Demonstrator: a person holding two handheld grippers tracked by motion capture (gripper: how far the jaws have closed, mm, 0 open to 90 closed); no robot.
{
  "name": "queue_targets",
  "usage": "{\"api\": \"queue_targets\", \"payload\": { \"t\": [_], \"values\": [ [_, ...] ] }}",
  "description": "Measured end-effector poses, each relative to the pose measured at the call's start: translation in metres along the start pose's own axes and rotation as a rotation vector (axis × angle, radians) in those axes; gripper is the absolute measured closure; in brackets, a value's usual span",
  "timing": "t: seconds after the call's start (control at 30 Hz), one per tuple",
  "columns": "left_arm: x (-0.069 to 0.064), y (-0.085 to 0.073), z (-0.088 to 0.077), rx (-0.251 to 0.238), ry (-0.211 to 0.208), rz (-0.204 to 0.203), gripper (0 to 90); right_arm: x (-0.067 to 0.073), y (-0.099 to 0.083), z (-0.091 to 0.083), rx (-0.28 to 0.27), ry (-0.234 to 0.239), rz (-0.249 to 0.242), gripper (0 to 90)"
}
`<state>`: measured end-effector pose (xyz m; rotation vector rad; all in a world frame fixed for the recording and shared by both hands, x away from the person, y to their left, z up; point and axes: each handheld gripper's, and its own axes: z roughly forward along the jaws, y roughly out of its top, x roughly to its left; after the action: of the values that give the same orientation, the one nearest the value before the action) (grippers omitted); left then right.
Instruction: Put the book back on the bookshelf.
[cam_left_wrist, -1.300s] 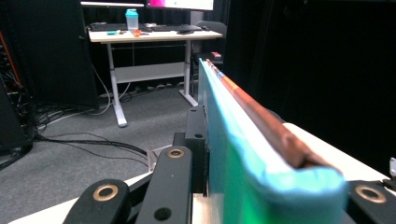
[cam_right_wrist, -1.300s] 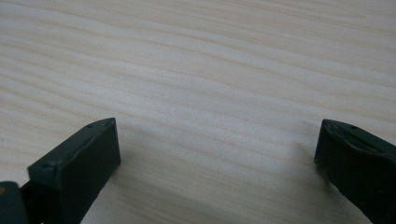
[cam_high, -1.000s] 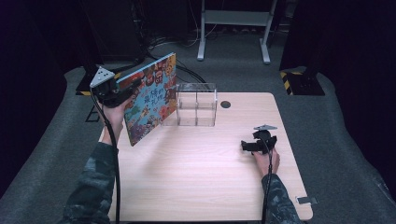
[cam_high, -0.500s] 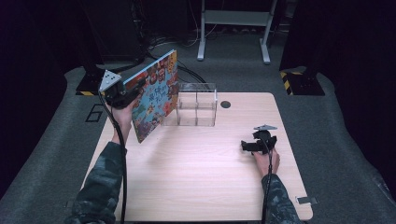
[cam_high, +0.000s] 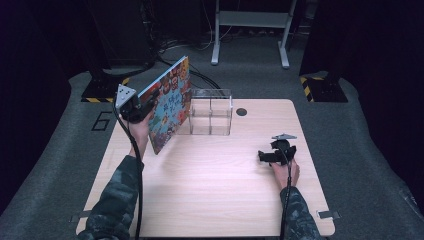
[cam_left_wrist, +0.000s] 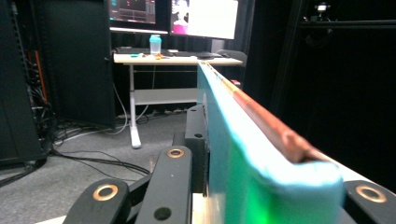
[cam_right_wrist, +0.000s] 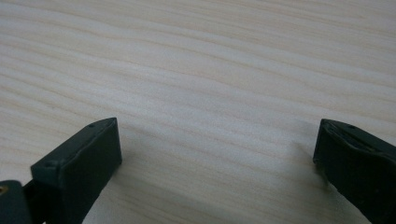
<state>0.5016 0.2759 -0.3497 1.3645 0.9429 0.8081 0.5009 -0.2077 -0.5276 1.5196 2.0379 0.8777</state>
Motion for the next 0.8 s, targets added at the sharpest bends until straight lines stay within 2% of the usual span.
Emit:
{"api": "queue_targets", "payload": {
  "t": [0.63,0.8],
  "values": [
    [-0.007,-0.024,0.007,-0.058,0.030,0.000,79.7,0.001,0.000,0.000,-0.002,-0.003,0.001,1.0],
    [-0.007,-0.029,0.008,-0.054,0.034,0.004,79.7,0.001,0.000,0.000,-0.003,-0.003,0.000,1.2]
  ]
}}
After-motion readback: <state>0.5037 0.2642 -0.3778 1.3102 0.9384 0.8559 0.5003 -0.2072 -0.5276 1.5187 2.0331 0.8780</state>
